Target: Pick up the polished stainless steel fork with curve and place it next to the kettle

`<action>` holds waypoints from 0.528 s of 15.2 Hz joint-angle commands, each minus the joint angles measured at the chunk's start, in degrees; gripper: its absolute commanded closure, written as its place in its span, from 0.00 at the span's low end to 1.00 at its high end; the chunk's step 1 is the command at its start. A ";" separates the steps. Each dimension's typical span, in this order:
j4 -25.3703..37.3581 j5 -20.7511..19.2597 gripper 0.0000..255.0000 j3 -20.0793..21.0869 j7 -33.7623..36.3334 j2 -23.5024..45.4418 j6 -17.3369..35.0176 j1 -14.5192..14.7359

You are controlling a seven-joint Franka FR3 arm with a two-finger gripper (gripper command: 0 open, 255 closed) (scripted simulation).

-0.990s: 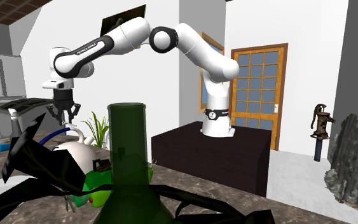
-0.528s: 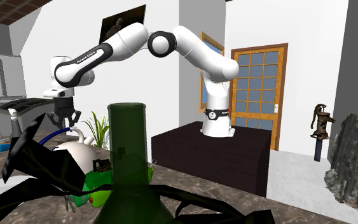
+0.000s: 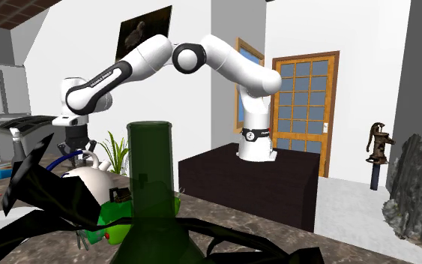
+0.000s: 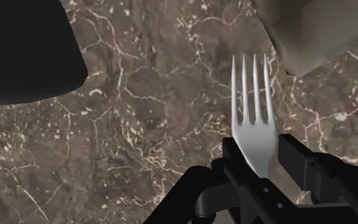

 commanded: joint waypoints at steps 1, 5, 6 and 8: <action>0.57 0.17 1.00 0.23 -0.03 1.23 0.70 -0.22; 1.84 0.46 1.00 0.65 0.01 3.67 1.90 -0.61; 2.21 0.52 1.00 0.75 0.03 4.30 2.18 -0.71; 3.02 0.65 1.00 0.95 0.08 5.60 2.70 -0.92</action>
